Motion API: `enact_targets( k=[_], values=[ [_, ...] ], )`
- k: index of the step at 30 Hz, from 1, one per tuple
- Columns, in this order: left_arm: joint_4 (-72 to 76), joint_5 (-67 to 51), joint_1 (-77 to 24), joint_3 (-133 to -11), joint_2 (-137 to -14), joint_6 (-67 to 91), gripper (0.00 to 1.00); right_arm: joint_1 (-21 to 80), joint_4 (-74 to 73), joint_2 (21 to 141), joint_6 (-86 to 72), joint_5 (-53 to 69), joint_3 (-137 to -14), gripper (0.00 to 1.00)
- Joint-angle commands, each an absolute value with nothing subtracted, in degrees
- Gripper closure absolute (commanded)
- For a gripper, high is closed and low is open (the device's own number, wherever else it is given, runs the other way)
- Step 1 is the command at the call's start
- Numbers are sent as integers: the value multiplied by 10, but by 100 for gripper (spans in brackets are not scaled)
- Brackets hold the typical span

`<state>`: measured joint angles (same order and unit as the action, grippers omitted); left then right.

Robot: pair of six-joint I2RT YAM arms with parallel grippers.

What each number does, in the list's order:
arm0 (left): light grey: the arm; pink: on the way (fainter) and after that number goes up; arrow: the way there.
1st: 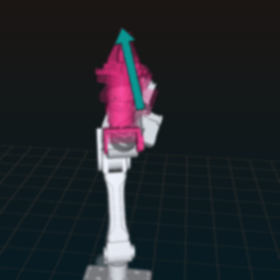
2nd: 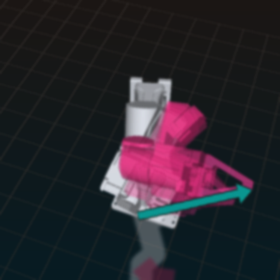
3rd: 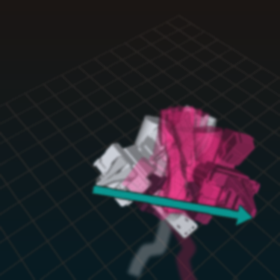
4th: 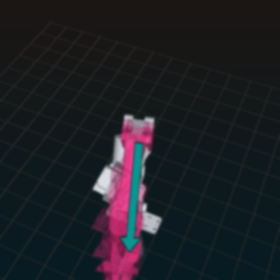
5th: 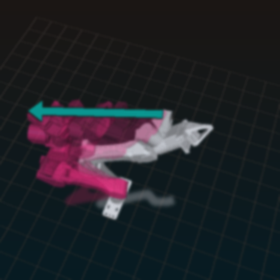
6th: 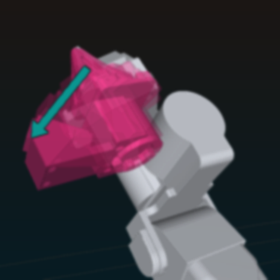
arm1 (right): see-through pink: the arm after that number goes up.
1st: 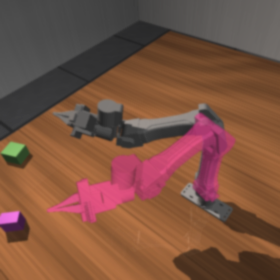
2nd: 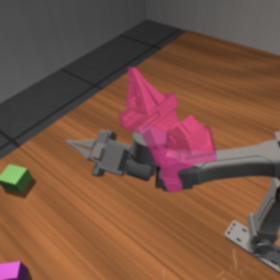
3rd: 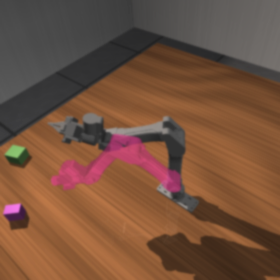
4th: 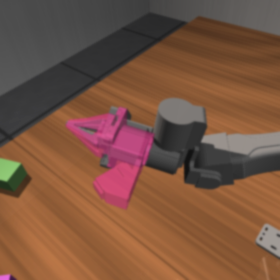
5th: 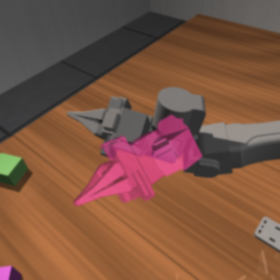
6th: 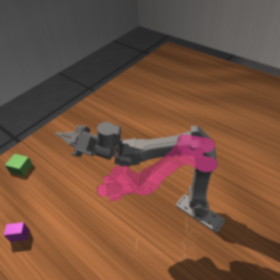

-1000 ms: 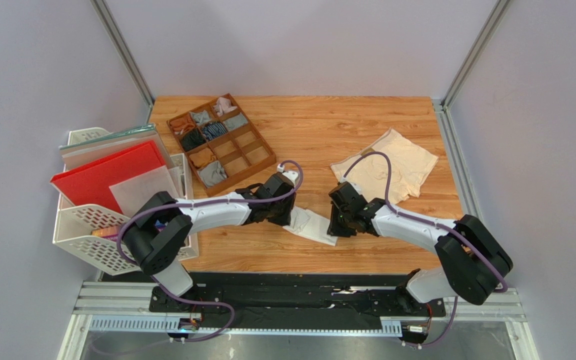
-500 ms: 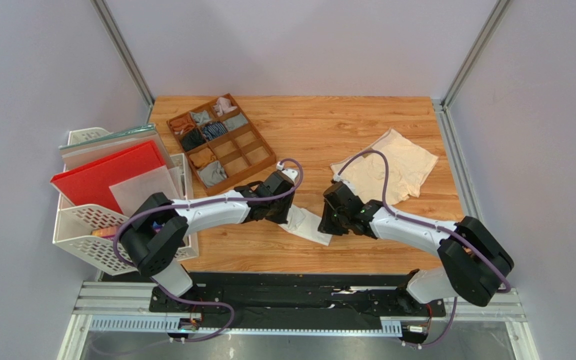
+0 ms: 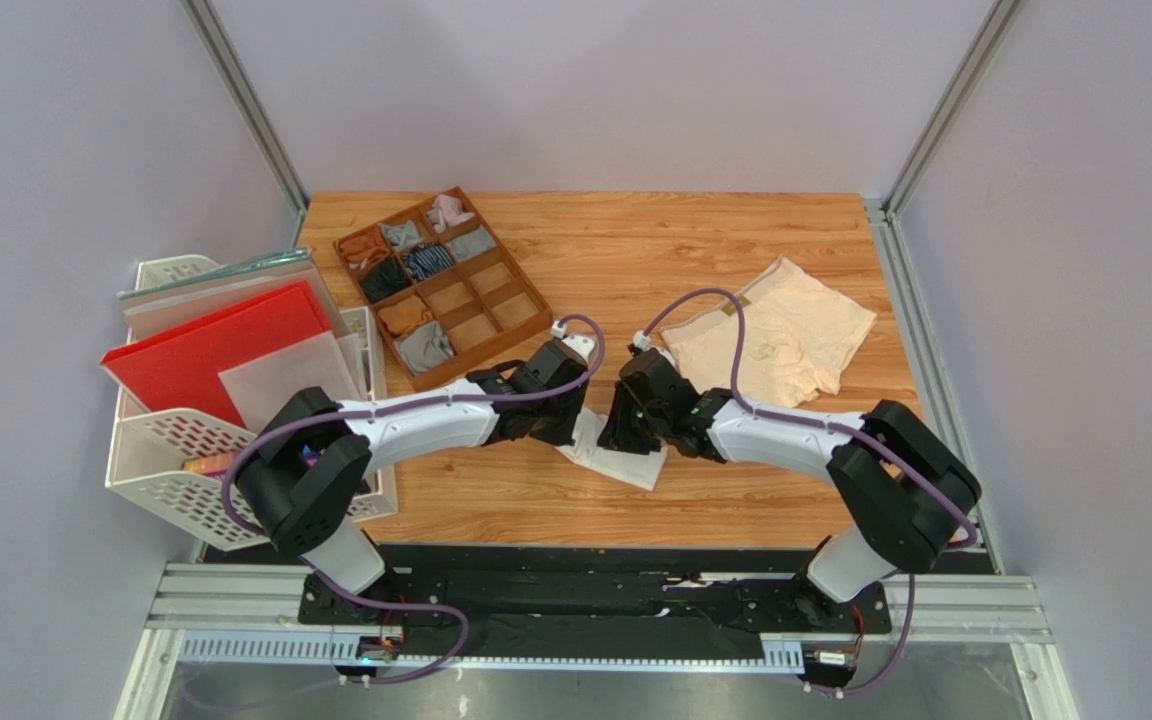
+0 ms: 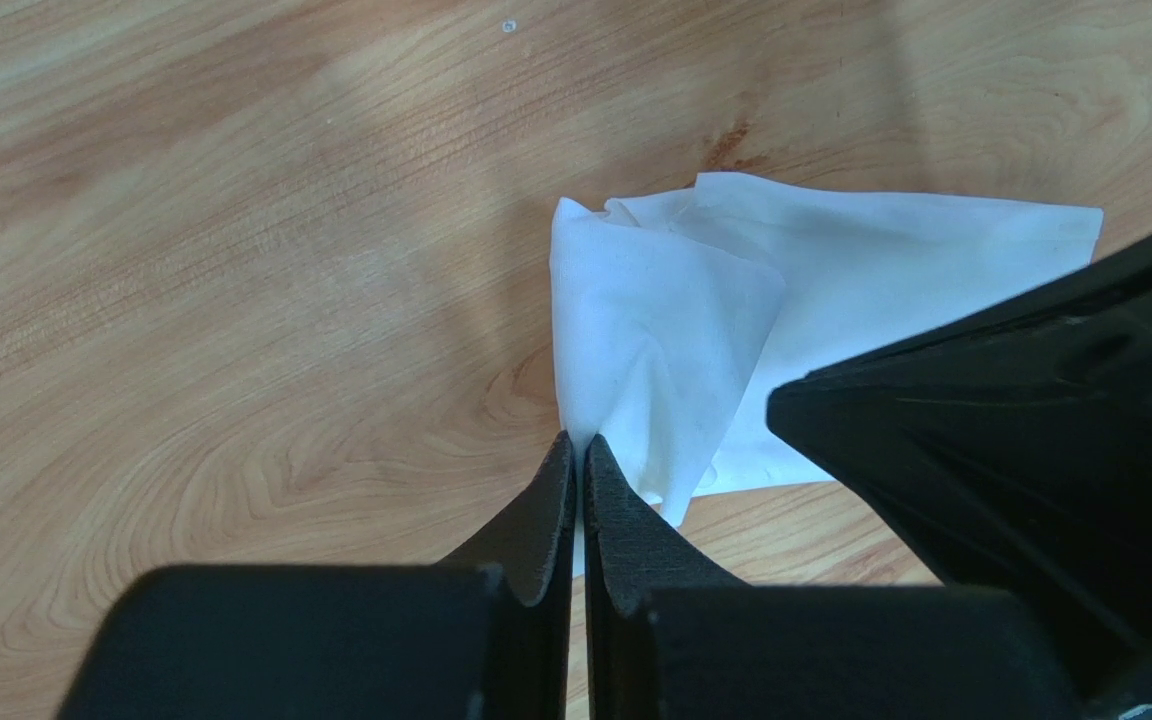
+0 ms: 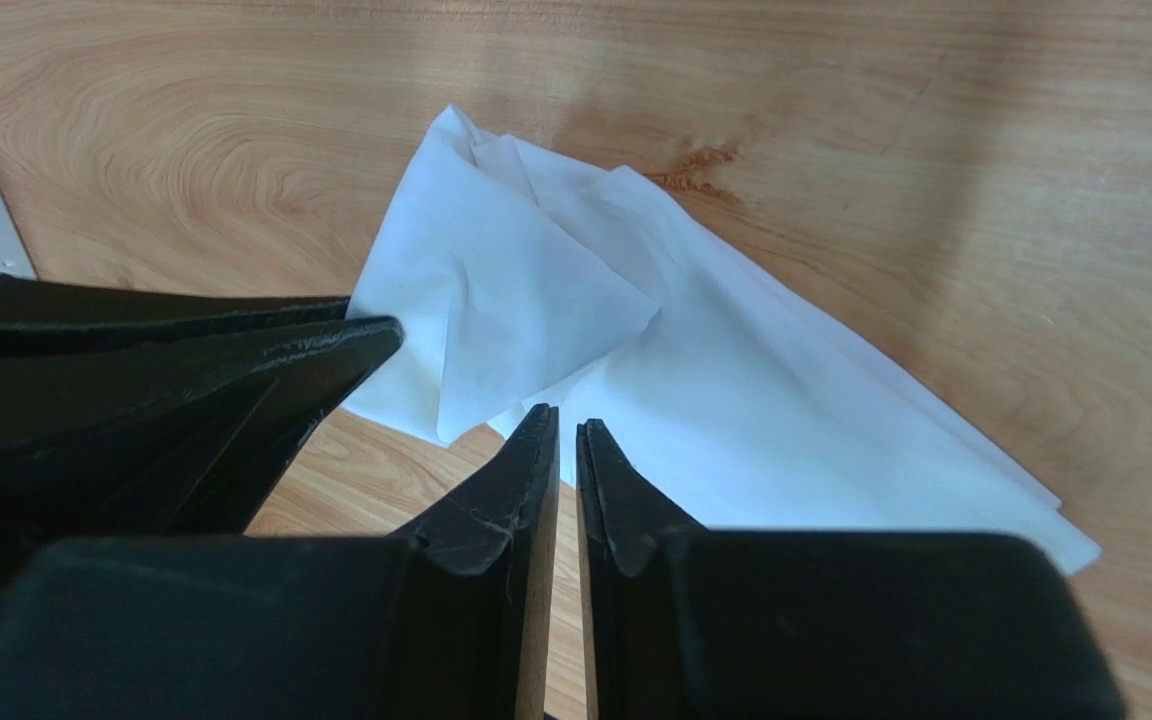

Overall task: Roll the underwear
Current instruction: Roll the underwear at the center of the board.

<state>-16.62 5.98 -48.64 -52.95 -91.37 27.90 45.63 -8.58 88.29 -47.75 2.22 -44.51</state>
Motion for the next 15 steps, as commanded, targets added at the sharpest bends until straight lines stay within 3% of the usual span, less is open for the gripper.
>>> enact_targets(
  k=[1, 15],
  values=[
    [-167, 62, -487, -547, -889, 269, 100, 460, -38, 911, -474, 27, -473, 87],
    [-156, 46, -487, -540, -868, 272, 100, 460, 35, 987, -477, 57, -489, 87]
  ],
)
